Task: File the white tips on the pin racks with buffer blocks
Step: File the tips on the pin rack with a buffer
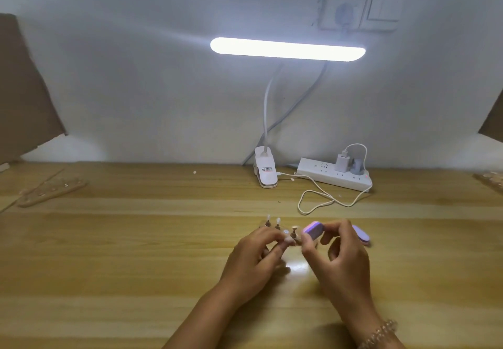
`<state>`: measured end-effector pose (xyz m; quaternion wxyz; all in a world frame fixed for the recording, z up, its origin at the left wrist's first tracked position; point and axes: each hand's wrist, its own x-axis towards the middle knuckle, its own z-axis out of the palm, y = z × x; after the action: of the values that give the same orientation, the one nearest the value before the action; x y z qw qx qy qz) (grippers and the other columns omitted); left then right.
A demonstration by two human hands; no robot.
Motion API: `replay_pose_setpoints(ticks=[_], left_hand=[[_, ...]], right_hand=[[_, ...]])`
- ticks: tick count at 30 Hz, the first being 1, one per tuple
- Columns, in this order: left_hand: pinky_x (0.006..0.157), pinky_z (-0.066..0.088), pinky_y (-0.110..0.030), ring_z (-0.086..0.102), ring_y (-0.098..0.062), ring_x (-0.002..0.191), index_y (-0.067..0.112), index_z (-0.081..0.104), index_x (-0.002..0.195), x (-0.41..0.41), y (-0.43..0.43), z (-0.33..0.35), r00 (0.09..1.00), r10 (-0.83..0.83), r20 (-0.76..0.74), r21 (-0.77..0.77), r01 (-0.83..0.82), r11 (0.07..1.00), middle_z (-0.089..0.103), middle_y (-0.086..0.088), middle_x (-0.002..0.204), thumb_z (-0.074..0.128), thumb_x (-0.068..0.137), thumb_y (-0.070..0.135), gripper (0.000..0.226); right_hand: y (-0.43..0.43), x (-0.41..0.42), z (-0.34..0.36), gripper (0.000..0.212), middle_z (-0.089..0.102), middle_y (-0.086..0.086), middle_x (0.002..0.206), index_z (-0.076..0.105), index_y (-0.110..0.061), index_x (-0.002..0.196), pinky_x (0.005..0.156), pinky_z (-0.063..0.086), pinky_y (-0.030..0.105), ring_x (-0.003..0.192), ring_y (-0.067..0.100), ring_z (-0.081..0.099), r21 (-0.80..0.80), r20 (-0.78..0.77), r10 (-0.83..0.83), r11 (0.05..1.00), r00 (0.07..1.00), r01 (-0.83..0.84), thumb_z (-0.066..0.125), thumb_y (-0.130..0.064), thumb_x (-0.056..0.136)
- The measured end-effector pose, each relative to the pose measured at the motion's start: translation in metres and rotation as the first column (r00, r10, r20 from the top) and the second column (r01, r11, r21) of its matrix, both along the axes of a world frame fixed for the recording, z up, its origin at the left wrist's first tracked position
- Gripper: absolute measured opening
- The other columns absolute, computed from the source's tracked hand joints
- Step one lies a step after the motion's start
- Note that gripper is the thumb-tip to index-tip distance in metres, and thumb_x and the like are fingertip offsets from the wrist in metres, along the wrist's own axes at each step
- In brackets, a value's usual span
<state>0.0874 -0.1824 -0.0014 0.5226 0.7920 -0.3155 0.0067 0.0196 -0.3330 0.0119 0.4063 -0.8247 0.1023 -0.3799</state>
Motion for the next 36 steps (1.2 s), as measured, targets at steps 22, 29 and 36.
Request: replay_pose_setpoints(ticks=[22,29,36], left_hand=[[0.054,0.030,-0.013,0.047,0.007,0.052,0.023,0.080,0.099,0.0011,0.0041,0.0042,0.998,0.035,-0.045,-0.074,-0.039,0.997,0.070,0.023,0.079,0.067,0.092,0.012,0.018],[0.057,0.033,-0.019,0.048,0.003,0.056,0.024,0.079,0.101,0.0011,0.0038,0.0044,0.998,0.039,-0.044,-0.025,-0.040,0.999,0.072,0.017,0.086,0.067,0.092,0.013,0.019],[0.055,0.034,-0.021,0.037,-0.007,0.050,0.035,0.077,0.095,0.0002,0.0035,0.0023,0.997,0.071,-0.005,-0.028,-0.071,0.997,0.069,0.025,0.090,0.063,0.081,0.032,0.020]], right_hand=[[0.0038,-0.0001,-0.0009,0.029,0.054,-0.015,0.079,0.058,-0.032,0.084,0.054,0.041,0.024,0.068,0.003,0.052,-0.180,-0.128,0.084,0.978,0.988,-0.107,0.070,-0.056,0.074],[0.0039,-0.0032,-0.0009,0.030,0.053,-0.015,0.078,0.057,-0.034,0.085,0.052,0.039,0.020,0.066,0.005,0.051,-0.211,-0.149,0.115,0.967,0.982,-0.145,0.067,-0.060,0.074],[0.0057,-0.0050,-0.0034,0.032,0.054,-0.012,0.078,0.056,-0.030,0.082,0.053,0.038,0.019,0.063,0.013,0.050,-0.180,-0.147,0.178,0.962,0.973,-0.203,0.063,-0.061,0.075]])
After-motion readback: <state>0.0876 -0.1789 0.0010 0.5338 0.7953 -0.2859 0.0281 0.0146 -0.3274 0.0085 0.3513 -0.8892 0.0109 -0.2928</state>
